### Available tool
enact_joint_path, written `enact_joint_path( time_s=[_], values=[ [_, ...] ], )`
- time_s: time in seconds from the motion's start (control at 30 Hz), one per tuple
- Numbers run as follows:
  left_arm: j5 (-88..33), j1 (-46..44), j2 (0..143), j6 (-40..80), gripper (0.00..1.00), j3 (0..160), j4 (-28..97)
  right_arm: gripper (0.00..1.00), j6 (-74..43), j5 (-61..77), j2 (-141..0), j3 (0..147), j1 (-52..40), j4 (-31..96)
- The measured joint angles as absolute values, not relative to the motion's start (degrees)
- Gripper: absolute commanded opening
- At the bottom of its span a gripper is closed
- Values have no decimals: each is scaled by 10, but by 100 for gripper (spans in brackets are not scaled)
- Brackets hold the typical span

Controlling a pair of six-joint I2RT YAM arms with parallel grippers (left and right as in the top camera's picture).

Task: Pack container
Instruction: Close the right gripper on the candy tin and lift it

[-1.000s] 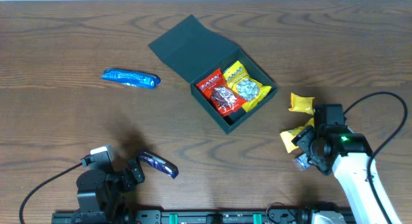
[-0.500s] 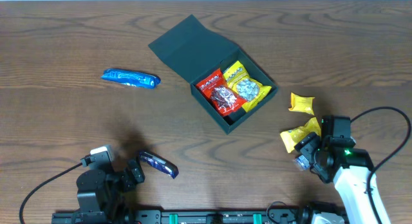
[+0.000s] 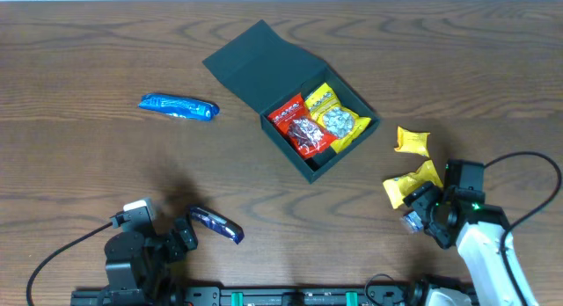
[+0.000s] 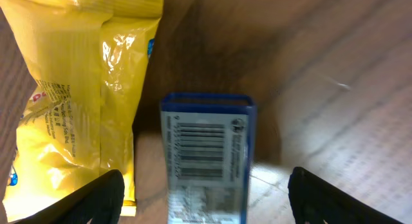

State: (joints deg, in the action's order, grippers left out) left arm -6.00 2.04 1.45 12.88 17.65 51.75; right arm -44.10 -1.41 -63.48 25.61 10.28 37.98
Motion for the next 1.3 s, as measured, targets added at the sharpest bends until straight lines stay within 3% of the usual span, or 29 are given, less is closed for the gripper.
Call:
enact_joint_path(
  time_s=[0.53, 0.9, 1.03, 1.3],
  values=[
    [-60, 20, 15, 129, 95, 176, 517, 78, -427, 5, -673, 256, 103, 356],
    [-60, 21, 15, 129, 95, 176, 517, 64, -430, 4, -691, 262, 103, 351],
    [-60, 20, 15, 129, 95, 176, 517, 50, -433, 4, -693, 262, 103, 349],
    [-60, 21, 15, 129, 95, 176, 517, 50, -434, 11, -694, 263, 104, 354]
  ],
)
